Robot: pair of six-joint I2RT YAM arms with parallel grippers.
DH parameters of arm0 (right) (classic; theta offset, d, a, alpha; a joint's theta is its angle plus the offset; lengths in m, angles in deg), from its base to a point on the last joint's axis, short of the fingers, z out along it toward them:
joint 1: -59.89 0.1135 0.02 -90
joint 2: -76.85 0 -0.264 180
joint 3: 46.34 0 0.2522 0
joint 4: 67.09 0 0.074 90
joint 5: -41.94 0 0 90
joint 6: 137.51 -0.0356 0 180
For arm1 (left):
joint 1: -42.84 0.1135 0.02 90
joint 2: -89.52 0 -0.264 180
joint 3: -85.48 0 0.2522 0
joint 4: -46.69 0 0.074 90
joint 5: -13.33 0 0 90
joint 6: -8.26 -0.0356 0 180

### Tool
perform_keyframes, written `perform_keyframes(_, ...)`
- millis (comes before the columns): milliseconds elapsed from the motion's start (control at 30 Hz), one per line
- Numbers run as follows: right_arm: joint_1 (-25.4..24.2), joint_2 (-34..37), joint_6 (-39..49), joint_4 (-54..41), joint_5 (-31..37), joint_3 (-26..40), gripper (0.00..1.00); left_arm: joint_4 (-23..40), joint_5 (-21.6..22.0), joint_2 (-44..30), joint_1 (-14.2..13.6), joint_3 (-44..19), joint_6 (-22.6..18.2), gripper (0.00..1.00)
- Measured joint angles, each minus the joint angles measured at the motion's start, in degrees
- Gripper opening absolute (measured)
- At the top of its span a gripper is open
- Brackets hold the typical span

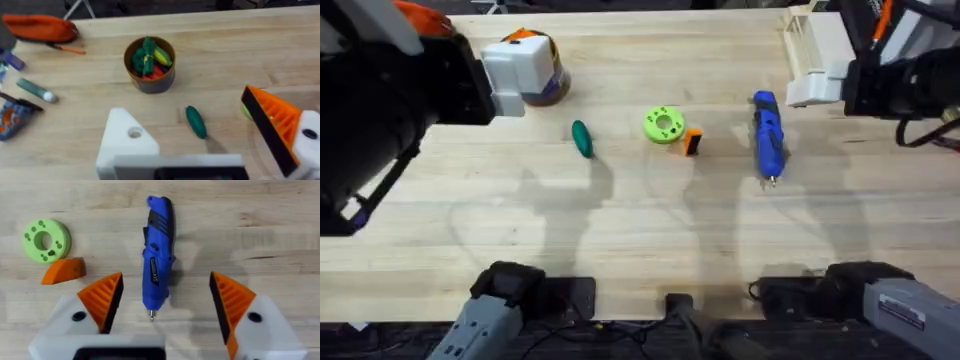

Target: Pick up the gripper from the table and insert it into the empty holder that is missing its gripper. Then pick up a screw, insert it into the mounting hole, and use the screwdriver to tighten it. Finally, clean up the table by picking up the vegetable and placing it into the bucket.

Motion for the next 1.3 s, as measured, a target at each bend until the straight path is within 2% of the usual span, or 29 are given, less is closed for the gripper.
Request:
perform_keyframes(167,0.0,0.01,0.0,0.0,0.0,0.0,0.994,-3.0,0.04,-0.8,0.0,0.0,-6.82,0.985)
perform_keyframes(300,0.0,0.01,0.0,0.0,0.0,0.0,0.994,-7.84,-0.27,-1.58,0.83,1.3,-10.31,0.985)
perform_keyframes(400,0.0,0.01,0.0,0.0,0.0,0.0,0.994,-14.27,-2.79,-1.19,4.47,5.09,-11.52,0.985)
perform_keyframes(567,0.0,0.01,0.0,-0.02,-0.02,0.02,0.993,-24.18,-11.51,0.62,12.15,13.93,-12.24,0.985)
perform_keyframes(667,0.0,-0.01,0.0,0.0,-0.02,0.02,0.993,-30.04,-16.72,3.43,14.43,20.07,-12.45,0.985)
perform_keyframes(867,0.0,-0.01,0.0,-0.02,0.0,0.02,0.994,-36.65,-24.46,13.88,14.62,32.06,-12.51,0.985)
perform_keyframes(1067,0.0,0.01,0.0,-0.02,0.0,0.01,0.994,-39.6,-31.49,22.89,14.62,41.37,-12.67,0.985)
perform_keyframes(1100,0.0,0.0,0.0,-0.01,0.0,0.02,0.994,-40.51,-34.78,27.05,14.42,45.62,-12.69,0.986)
perform_keyframes(1300,0.0,-0.01,0.0,-0.01,0.0,0.02,0.994,-42.39,-38.73,35.4,12.45,51.4,-11.87,0.986)
